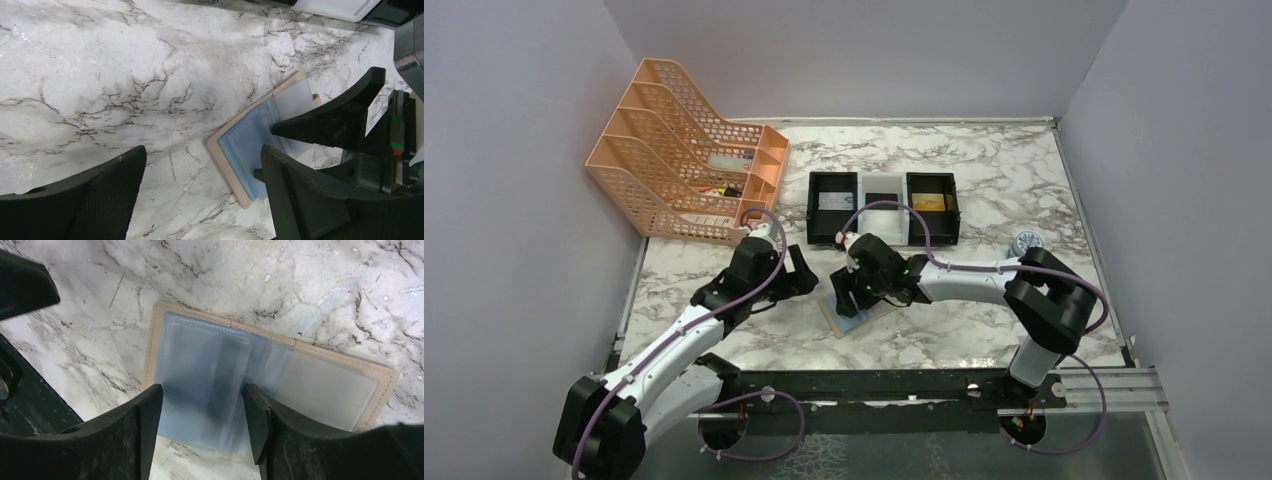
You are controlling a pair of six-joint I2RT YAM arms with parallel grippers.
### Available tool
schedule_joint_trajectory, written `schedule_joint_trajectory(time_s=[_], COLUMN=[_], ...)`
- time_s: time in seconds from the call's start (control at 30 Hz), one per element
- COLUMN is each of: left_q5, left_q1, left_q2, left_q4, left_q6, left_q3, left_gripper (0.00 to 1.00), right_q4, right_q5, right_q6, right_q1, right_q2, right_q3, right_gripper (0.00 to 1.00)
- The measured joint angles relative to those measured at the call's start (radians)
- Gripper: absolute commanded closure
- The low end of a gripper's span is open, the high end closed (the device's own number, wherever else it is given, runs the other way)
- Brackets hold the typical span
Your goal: Take the credit cards out of the card holder
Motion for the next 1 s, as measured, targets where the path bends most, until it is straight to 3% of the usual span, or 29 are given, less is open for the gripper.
schedule_joint_trajectory(time_s=[0.43,0.73,1.0], left_q5=[-0.058,-0.058,0.021], left_q1=[0.000,0.000,0.000], left_q2=[-0.061,-0.045,0.003], left_q4=[-0.024,-0.024,0.003], left_q6=[-0.021,-0.021,-0.006], left_q3=[0.000,0.000,0.000], left_gripper=[0.13,0.13,0.13], right_q4=[-0.016,-0.035,0.013], right_q5=[0.025,0.055,0.026], right_q6=[-0.032,0.001,0.032], right_q1=[0.033,0.033,0.026], right_q2=[-0.002,0.014,0.008], right_q3=[0.006,0.027,0.004], right_gripper=[0.30,0.45,0.48])
